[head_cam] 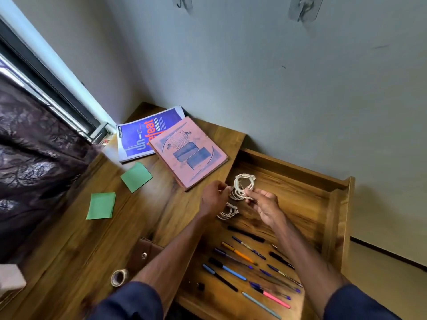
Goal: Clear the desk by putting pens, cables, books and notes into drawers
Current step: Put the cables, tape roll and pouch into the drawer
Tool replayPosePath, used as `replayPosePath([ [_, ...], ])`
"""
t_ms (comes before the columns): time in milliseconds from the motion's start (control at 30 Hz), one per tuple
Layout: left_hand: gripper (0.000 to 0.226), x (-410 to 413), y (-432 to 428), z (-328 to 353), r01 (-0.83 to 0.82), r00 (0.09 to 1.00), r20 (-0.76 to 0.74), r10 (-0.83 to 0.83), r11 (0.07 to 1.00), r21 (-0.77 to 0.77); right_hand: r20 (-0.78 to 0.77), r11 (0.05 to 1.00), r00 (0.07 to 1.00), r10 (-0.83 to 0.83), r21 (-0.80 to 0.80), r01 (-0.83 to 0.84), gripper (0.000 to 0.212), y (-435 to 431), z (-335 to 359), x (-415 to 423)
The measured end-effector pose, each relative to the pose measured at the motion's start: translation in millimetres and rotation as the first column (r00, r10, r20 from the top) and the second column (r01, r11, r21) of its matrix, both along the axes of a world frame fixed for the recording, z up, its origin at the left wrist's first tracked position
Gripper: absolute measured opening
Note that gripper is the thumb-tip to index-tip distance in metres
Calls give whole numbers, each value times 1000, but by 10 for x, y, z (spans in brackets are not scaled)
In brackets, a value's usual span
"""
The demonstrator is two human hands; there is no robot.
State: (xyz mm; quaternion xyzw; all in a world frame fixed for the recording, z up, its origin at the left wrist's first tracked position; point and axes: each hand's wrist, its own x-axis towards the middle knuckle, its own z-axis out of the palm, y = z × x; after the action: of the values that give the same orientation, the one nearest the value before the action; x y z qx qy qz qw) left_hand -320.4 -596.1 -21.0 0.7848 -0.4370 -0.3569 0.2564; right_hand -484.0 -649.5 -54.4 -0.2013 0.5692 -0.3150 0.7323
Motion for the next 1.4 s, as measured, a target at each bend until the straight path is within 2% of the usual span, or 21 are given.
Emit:
replayPosePath([
  [67,32,101,-14,-55,194,960,198,-198,980,38,-86,998,995,-53,14,55,18,-159,-31,-16],
  [167,55,223,-98,-181,426,768,438,-466,884,194,-214,996,973,-86,13,91,18,-430,-145,3],
  [233,65,250,-183,-249,476,680,494,-541,839,264,-292,996,953,-77,11,84,20,-615,-250,56],
  [300,65,265,-245,-283,513,596,557,-579,807,291,-380,999,924,-47,-2,50,30,-765,-326,108],
  [433,71,290,-245,-313,541,499,581,-643,755,370,-506,998,862,28,-36,-53,34,-976,-433,248],
  [600,85,293,-163,-341,538,548,505,-667,744,397,-579,997,814,38,-28,-66,35,-1067,-553,373],
  [800,93,277,-117,-360,521,580,493,-649,760,389,-533,998,846,16,-43,-45,33,-971,-661,360],
  [900,91,273,-118,-365,528,575,496,-651,758,383,-500,998,866,-17,-66,-18,15,-915,-678,366],
  [1067,82,246,-168,-358,530,555,506,-661,749,398,-571,995,817,-82,-96,33,34,-770,-610,335],
  [1267,81,243,-190,-389,526,528,522,-669,741,417,-700,979,708,-90,-191,-65,21,-424,-425,306],
  [1400,76,267,-220,-287,523,524,521,-674,737,428,-696,971,717,-30,-191,-145,18,-142,-251,309],
])
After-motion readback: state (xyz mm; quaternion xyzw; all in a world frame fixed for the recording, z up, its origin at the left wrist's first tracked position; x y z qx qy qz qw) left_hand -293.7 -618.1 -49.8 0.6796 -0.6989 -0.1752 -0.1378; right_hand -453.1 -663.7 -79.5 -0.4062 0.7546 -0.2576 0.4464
